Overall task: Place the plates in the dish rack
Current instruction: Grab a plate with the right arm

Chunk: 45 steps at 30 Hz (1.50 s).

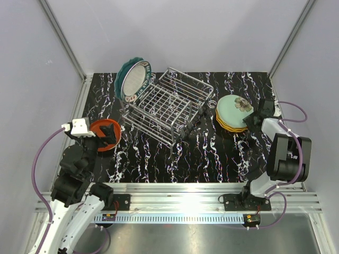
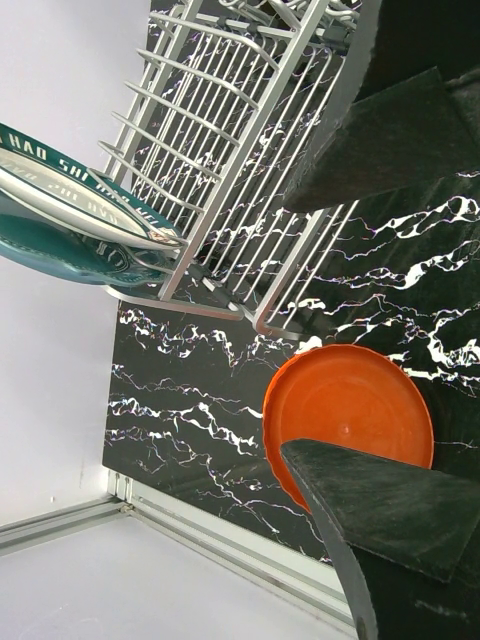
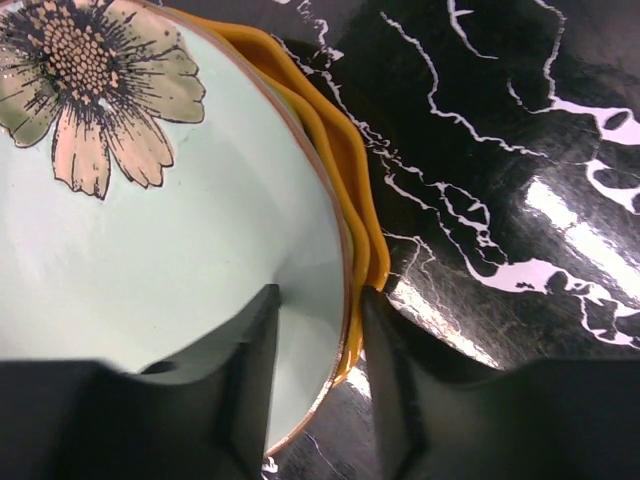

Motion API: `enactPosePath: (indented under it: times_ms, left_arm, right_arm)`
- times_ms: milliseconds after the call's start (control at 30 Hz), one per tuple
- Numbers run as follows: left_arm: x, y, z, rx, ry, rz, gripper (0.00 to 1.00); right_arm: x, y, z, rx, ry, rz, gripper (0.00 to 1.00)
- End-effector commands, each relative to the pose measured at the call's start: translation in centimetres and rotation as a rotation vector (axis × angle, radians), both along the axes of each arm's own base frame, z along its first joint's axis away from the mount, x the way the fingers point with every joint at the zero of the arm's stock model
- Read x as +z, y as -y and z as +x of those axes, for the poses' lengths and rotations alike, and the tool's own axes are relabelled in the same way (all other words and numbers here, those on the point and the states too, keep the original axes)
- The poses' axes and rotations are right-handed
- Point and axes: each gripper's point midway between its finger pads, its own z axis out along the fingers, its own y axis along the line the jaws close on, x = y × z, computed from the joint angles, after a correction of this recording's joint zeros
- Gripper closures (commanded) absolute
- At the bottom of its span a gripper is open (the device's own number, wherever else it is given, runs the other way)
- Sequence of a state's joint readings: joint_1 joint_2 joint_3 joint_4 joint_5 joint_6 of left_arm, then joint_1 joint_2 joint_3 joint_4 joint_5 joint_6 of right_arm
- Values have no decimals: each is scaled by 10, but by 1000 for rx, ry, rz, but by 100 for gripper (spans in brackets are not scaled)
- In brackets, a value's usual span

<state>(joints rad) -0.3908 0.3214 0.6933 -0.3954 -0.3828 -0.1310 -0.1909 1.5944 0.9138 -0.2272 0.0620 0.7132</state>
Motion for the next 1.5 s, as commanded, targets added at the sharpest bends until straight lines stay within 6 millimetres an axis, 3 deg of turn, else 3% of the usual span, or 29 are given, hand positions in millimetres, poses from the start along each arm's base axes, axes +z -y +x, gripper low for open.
enactPosePath:
  times_ms: [0,200,233,467,633,1000,1267,1467]
  left_arm:
    - [14,-4,2,22,49,-10,1]
    - [12,-2,3,17,40,-11,1]
    - [12,-2,3,17,42,-12,1]
    - [12,0,2,6,39,-15,1]
    - [12,1,2,0,40,-19,1]
    - [9,5,2,-20,31,-26,1]
    - [4,9,4,-38,5,-24,1]
    - [3,10,5,-42,-1,-23,1]
  right_arm:
    - [-8,5,-17,-24,-35,-26,60]
    - [-11,4,-33,-24,-58,-32,72]
    - [-12,4,-36,-26,-67,-33,77]
    - [8,3,-43,-25,-32,-35,99]
    - [23,-3,-44,-15,-1,-9,99]
    - [25,-26,-48,14,44,112,100]
    - [43,-24,-49,-4,109,95,100]
    - [33,-27,-51,0,90,113,96]
